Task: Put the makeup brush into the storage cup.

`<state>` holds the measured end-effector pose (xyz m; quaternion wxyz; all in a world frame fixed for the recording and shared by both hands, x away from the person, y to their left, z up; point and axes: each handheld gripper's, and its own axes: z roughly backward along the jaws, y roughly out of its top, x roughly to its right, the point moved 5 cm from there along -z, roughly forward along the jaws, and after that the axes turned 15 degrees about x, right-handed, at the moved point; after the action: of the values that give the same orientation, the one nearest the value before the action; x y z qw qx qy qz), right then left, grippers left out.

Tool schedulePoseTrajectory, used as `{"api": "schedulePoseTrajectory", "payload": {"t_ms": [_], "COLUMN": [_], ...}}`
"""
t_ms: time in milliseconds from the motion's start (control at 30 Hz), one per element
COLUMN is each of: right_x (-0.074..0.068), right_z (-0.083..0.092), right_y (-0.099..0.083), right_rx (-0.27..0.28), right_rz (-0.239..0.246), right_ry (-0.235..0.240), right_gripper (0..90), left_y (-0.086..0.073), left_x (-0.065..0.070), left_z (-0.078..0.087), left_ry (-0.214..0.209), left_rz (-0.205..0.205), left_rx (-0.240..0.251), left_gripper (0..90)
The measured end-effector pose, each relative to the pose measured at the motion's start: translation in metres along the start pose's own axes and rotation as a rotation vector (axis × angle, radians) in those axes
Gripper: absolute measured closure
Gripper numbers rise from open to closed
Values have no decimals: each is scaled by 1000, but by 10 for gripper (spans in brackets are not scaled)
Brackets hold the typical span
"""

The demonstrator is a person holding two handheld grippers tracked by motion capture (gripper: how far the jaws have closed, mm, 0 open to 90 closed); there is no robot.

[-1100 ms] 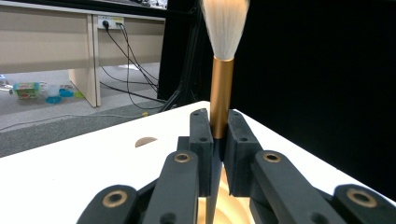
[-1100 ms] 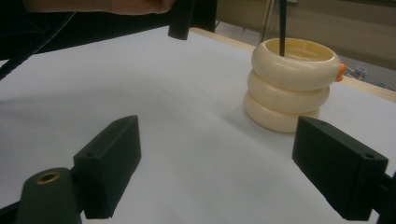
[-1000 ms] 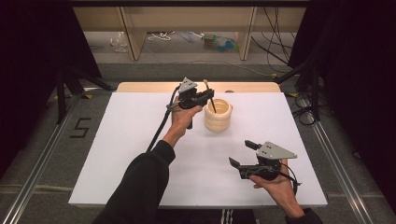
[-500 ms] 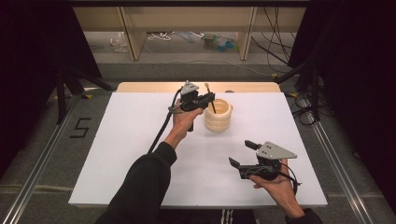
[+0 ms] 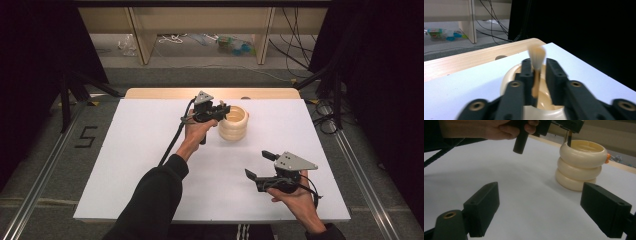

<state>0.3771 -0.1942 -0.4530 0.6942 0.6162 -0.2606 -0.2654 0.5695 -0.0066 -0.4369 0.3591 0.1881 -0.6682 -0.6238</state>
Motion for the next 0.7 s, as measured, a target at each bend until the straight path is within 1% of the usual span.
{"api": "schedulePoseTrajectory", "payload": {"t_ms": [33,100,133,167,233,267,367,400,467,533,567,600,667,700], "right_x": [0,0,0,0,0,-1,-1,0,0,0,0,0,-1,-1], "right_z": [0,0,0,0,-1,-1,-1,-1,0,-1,-1,-1,-1,-1], "right_y": [0,0,0,0,-1,-1,-1,-1,-1,-1,-1,-1,-1,-1], "right_rx": [0,-3,-3,-2,-1,3,4,2,-3,2,5,5,-4,-3], "right_rz": [-1,-2,-2,-2,-2,-5,-1,0,-1,-1,-2,-1,-2,-3], "right_ry": [0,0,0,0,-2,-3,-5,-2,0,-5,-8,-8,0,0], "right_gripper": [164,164,164,164,163,163,163,163,163,163,163,163,163,163], "left_y": [0,3,4,6,10,11,15,15,17,17,18,18,18,18], "left_x": [-1,-3,-3,-4,-7,-8,-10,-11,-12,-12,-13,-13,-14,-14], "left_z": [0,3,4,5,8,9,16,18,23,26,28,29,31,33], "left_ry": [6,33,42,53,71,68,74,76,70,58,53,56,46,42], "left_rz": [6,-14,-6,-1,0,1,-27,-28,-26,-27,-38,-33,-23,-33], "left_rx": [-4,-7,-3,-3,-8,-9,-16,-16,-11,-18,-24,-23,-25,-27], "left_gripper": [630,530,479,446,378,362,339,319,306,305,301,291,278,268]}}
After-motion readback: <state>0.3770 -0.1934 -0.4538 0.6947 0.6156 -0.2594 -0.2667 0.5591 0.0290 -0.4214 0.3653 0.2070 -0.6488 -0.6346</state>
